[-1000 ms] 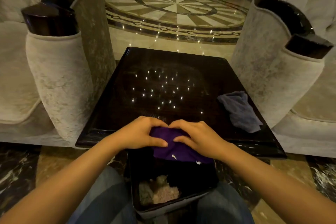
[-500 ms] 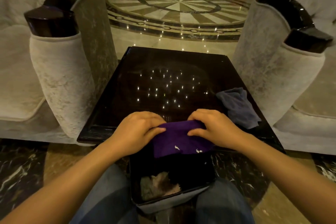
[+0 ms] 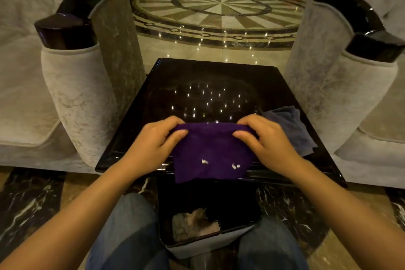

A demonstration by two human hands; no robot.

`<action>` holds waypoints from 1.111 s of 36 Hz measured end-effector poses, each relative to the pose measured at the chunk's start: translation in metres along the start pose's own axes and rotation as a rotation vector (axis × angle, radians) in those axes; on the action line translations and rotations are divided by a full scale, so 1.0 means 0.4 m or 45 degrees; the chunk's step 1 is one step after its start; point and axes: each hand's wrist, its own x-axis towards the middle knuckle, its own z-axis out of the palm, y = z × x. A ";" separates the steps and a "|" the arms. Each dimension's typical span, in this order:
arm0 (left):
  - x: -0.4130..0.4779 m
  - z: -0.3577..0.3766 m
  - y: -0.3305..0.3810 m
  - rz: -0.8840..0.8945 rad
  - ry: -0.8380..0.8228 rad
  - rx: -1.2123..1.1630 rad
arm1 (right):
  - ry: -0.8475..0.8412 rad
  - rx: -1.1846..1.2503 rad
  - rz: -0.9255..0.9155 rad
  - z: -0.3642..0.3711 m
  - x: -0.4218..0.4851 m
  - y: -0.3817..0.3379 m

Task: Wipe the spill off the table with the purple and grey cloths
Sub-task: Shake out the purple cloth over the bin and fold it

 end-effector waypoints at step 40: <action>-0.017 0.065 -0.049 0.019 0.019 0.303 | -0.080 -0.300 0.075 0.061 -0.021 0.008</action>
